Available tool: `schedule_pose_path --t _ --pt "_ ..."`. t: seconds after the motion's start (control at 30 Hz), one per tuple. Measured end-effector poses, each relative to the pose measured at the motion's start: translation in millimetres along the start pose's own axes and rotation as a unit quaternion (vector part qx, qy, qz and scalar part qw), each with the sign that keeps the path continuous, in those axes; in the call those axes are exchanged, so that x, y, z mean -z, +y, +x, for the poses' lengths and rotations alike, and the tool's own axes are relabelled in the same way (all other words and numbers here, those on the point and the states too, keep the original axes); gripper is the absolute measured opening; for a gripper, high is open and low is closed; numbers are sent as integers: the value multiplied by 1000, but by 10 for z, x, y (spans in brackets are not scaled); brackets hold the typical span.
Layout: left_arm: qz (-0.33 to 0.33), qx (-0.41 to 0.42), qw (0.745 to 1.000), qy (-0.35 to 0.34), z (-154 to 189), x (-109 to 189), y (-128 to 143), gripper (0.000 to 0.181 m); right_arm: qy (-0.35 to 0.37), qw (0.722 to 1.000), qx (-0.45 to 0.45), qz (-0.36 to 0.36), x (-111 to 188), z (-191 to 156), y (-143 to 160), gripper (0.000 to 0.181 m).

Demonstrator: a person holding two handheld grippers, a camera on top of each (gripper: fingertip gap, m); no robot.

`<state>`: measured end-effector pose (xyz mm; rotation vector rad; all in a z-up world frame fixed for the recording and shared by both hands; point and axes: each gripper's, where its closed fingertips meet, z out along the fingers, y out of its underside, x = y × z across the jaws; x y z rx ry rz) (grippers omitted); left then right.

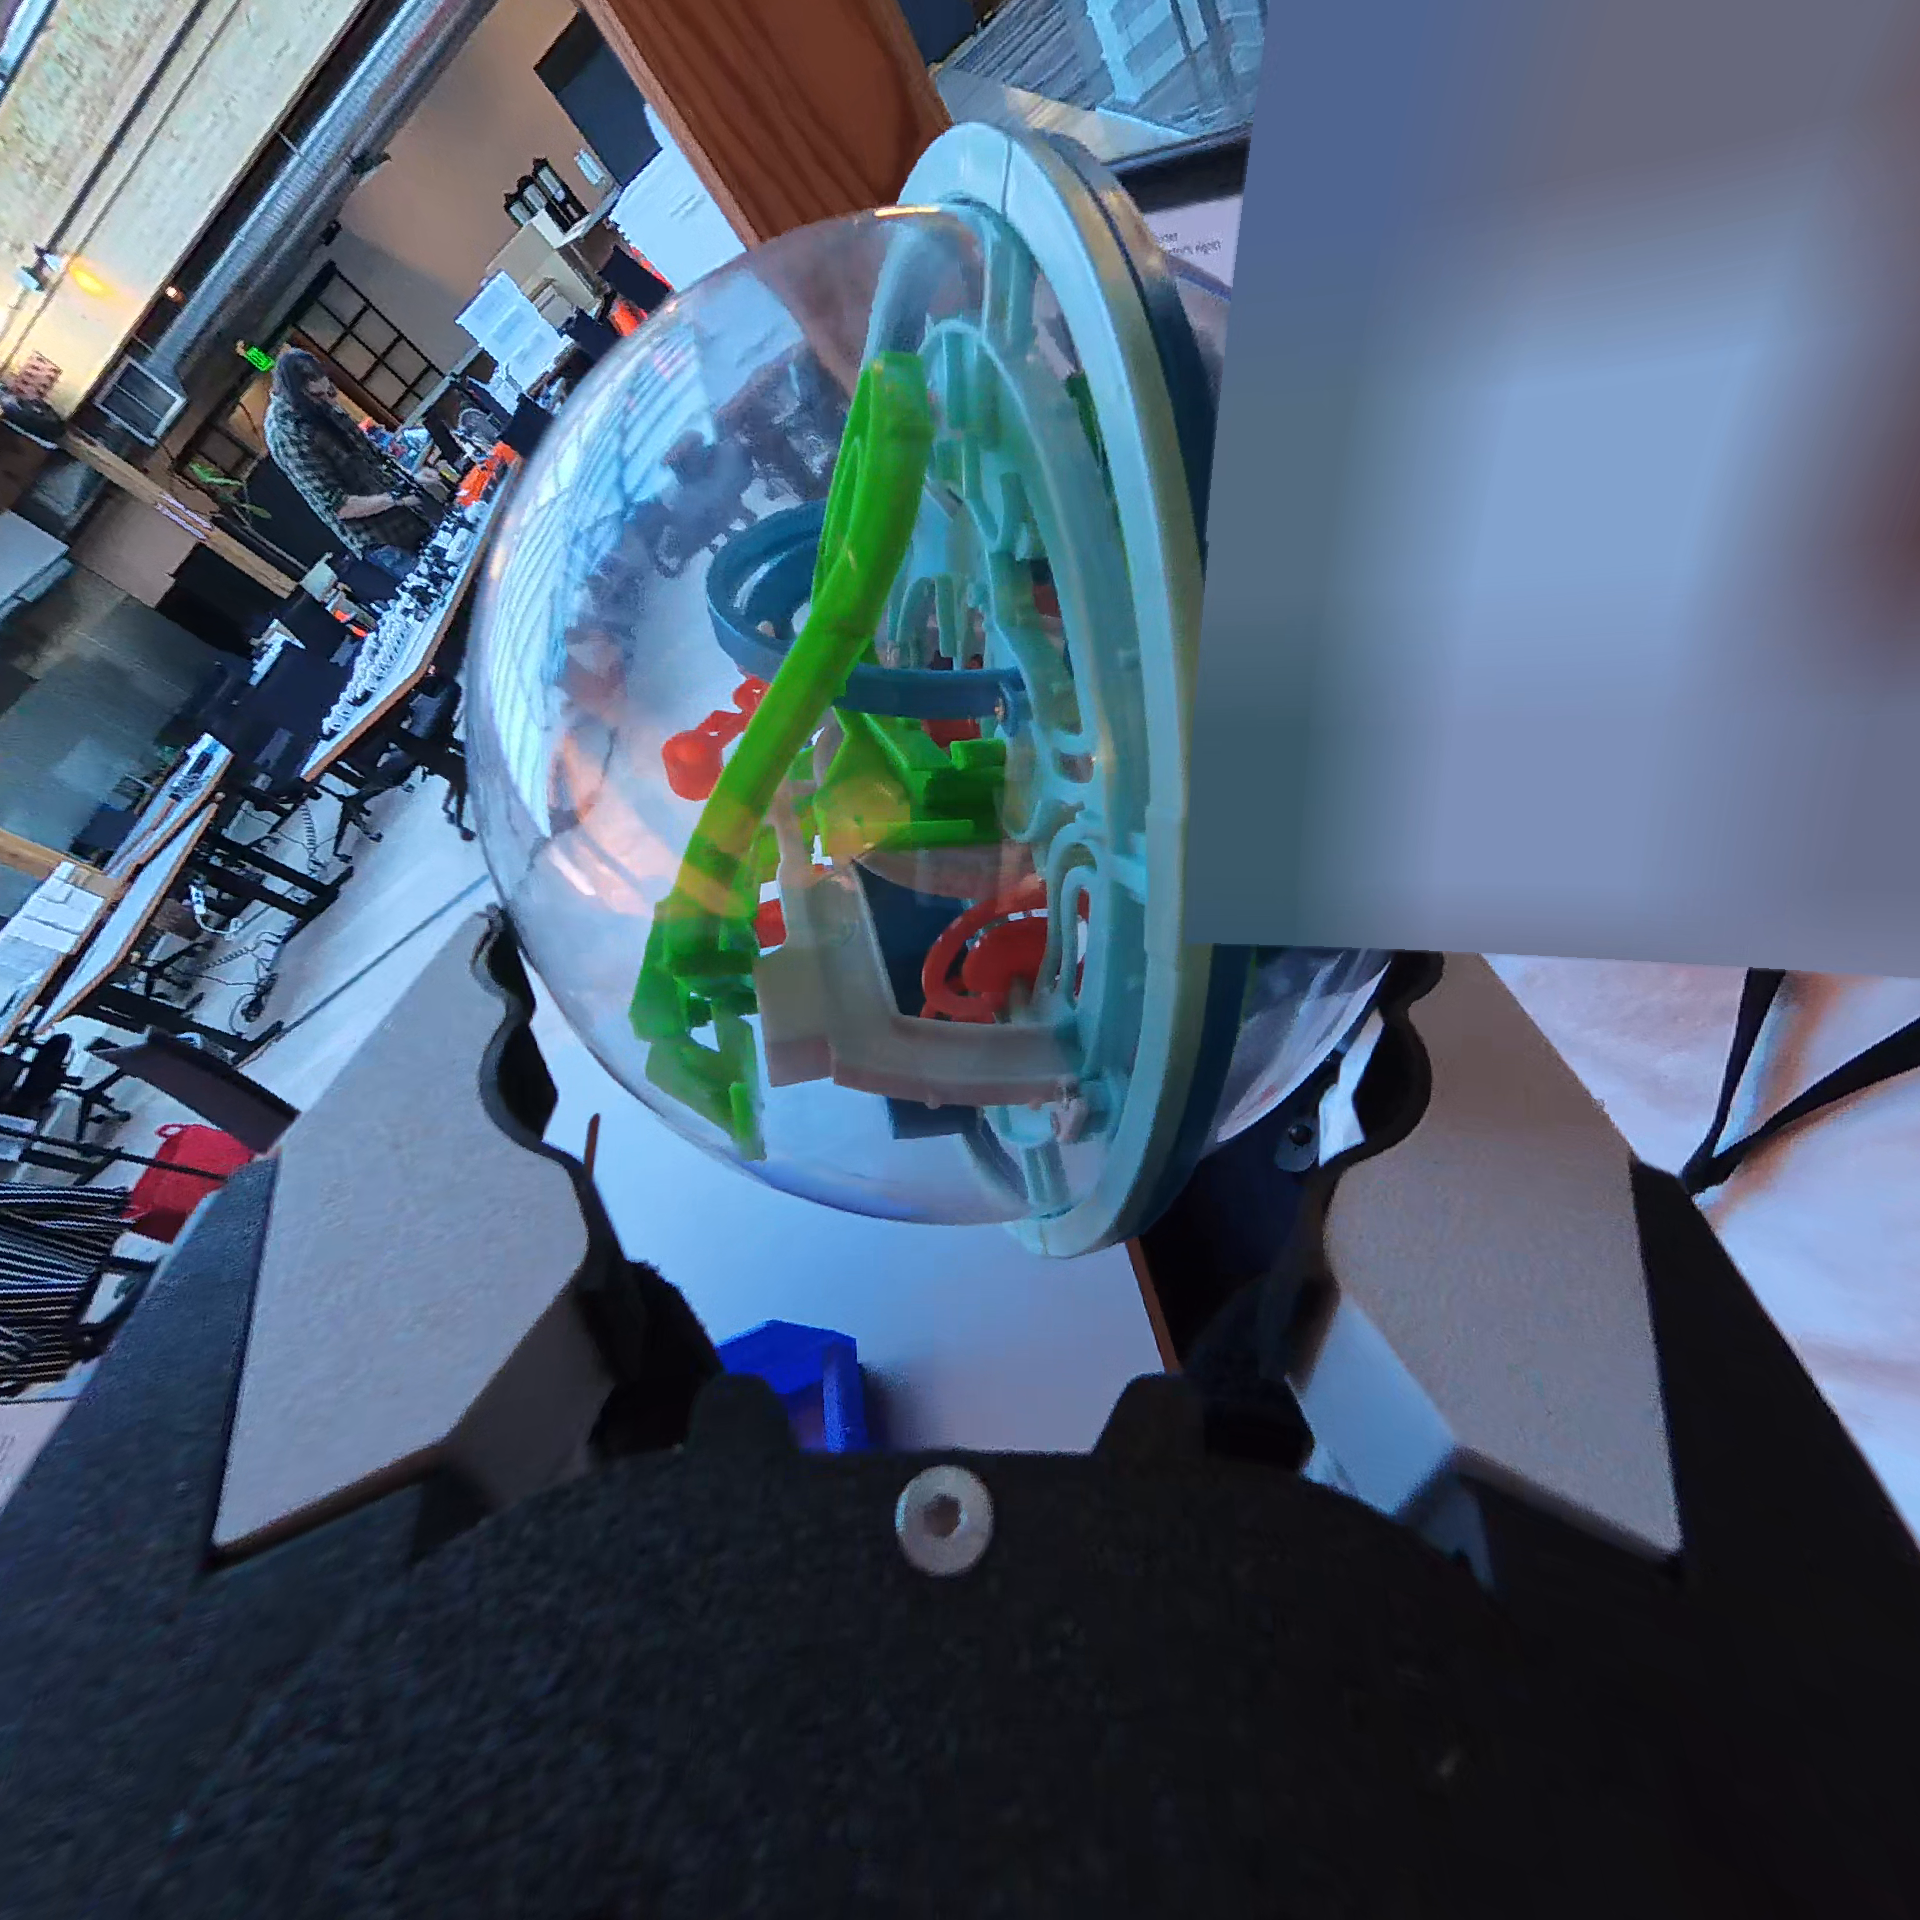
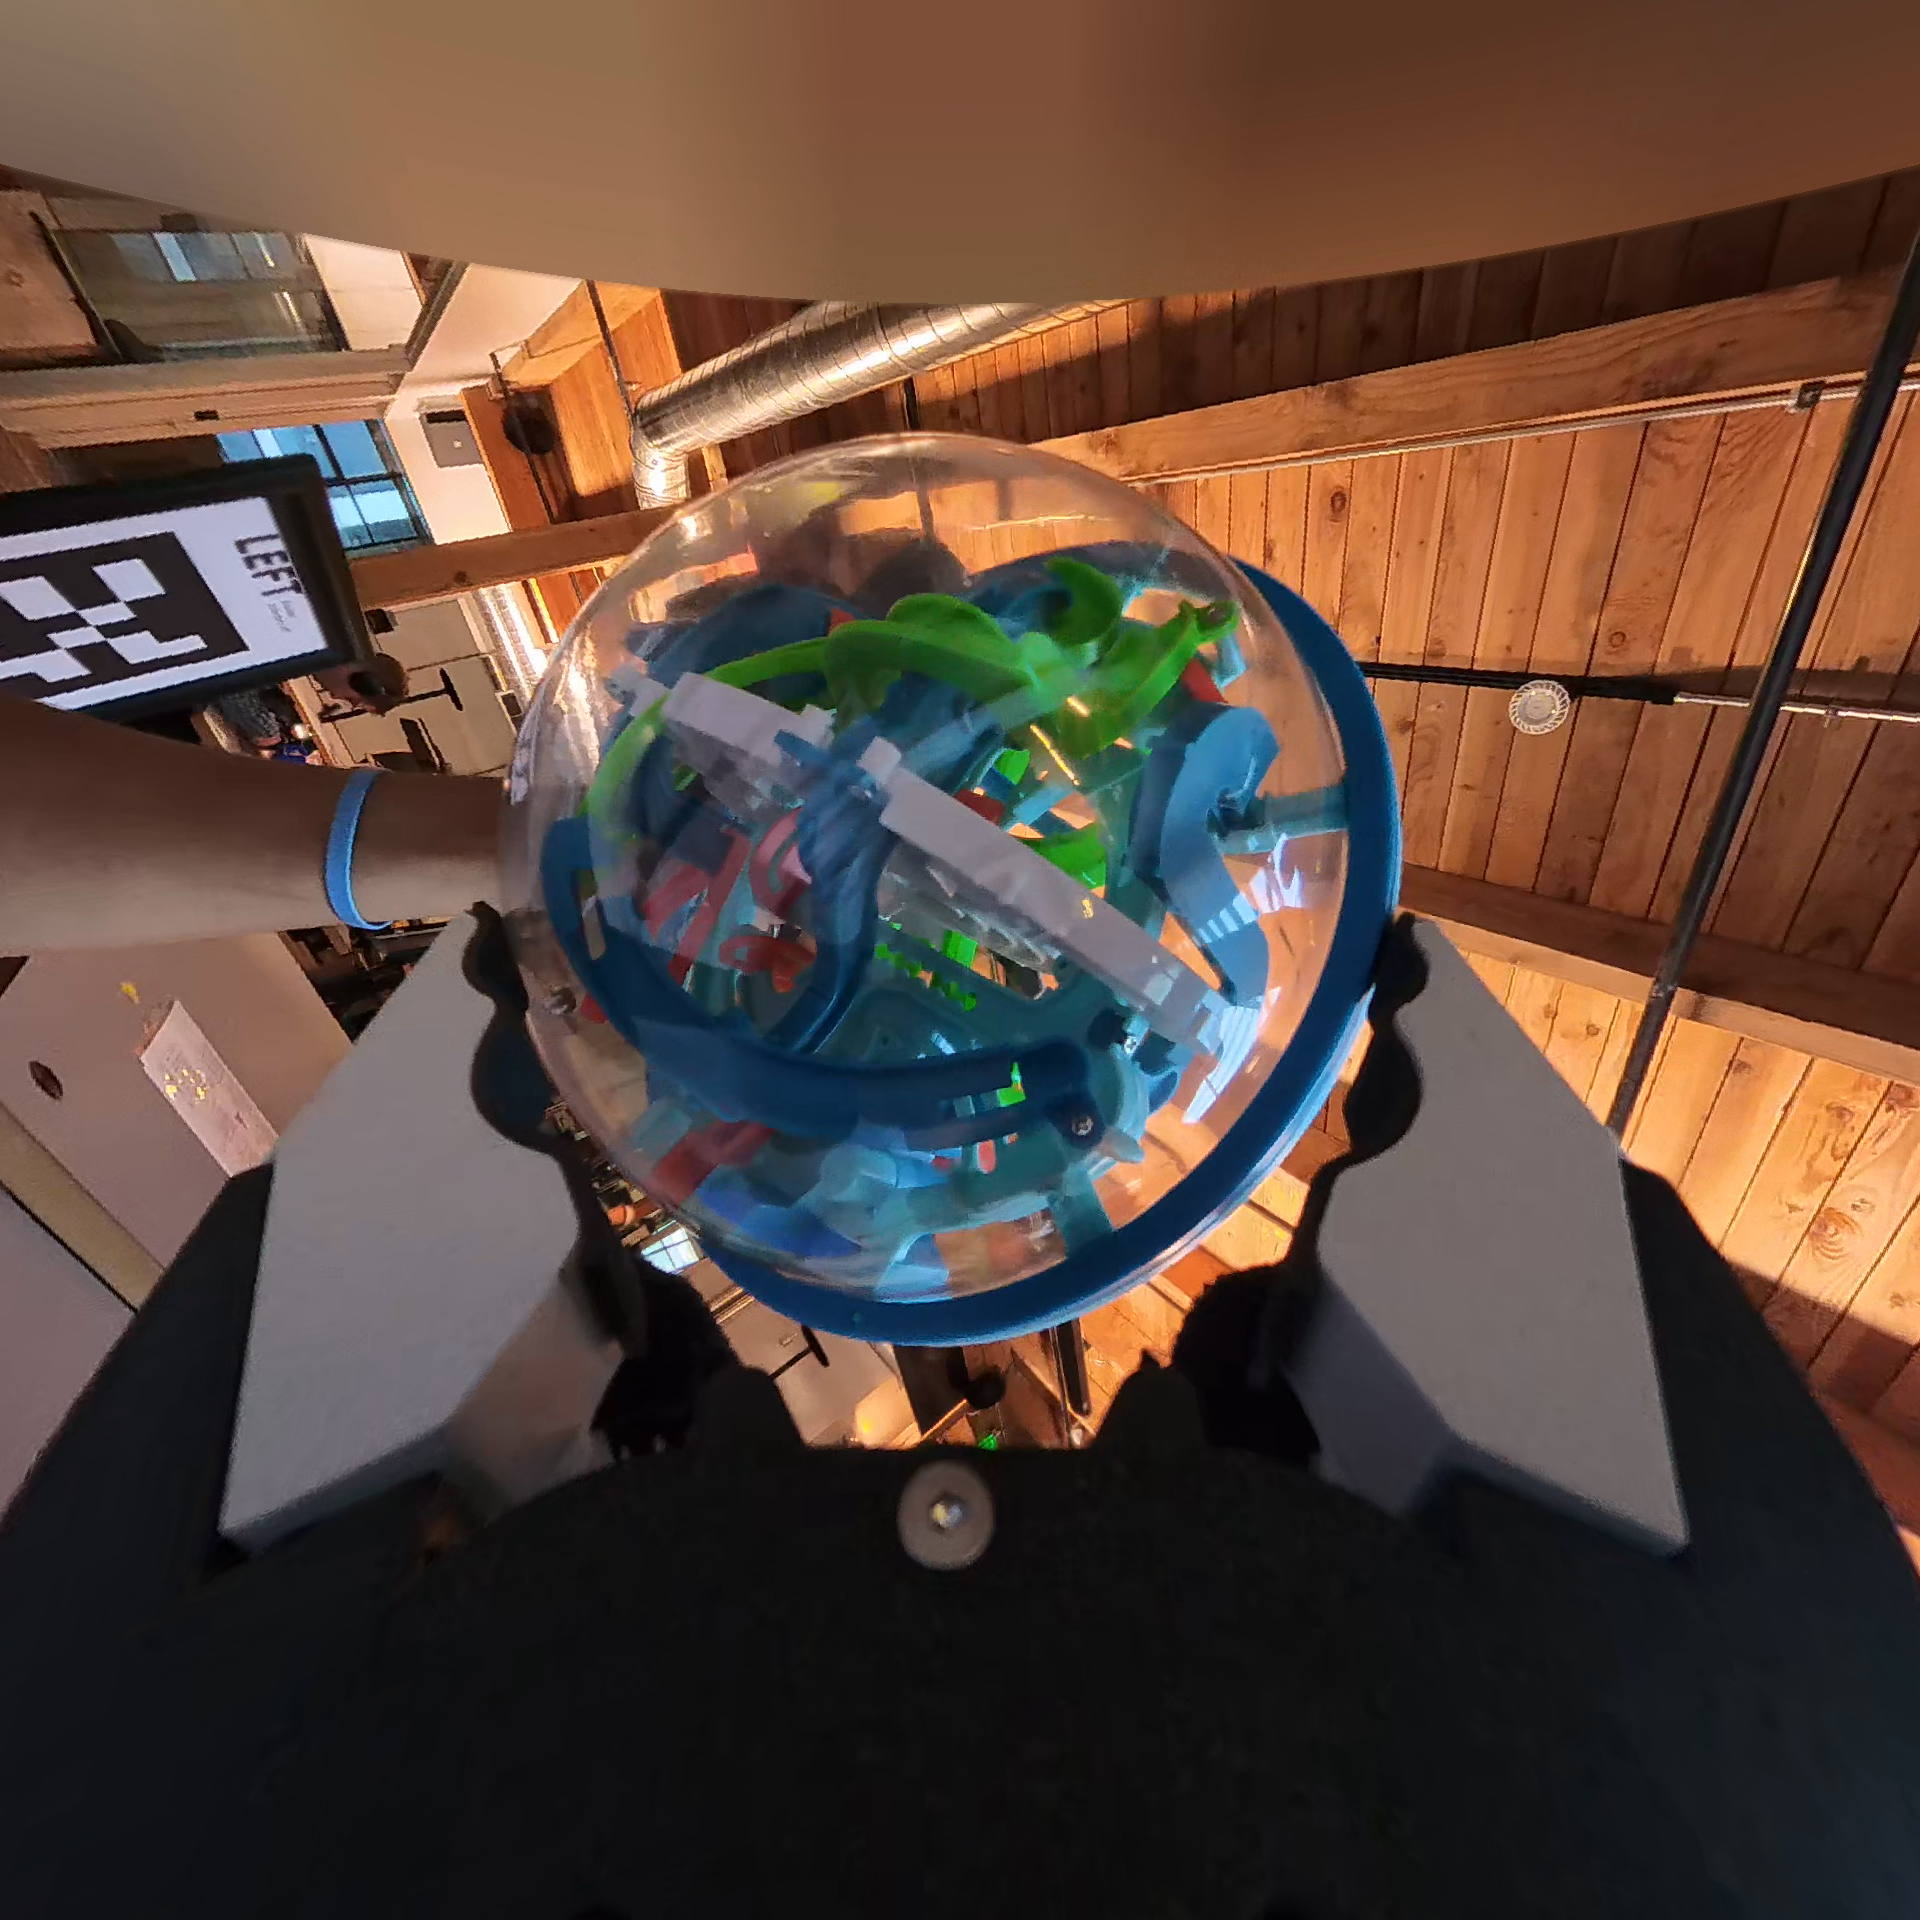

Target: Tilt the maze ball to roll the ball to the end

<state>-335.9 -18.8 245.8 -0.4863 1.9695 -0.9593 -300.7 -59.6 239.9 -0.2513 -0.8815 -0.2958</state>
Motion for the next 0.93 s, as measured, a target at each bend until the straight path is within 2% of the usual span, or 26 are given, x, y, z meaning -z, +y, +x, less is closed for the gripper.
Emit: schedule_pose_path --t 0.33,0.67,0.93 --pt "20 23 999 25 -61 -2 14 155 -4 1000 -8 14 -29 41 -27 154" --pt "45 64 996 49 -143 -51 74 155 -4 999 -36 -6 -4 93 43 154" --pt "60 102 992 46 -268 -55 229 155 -9 996 -71 -49 19 84 257 154"
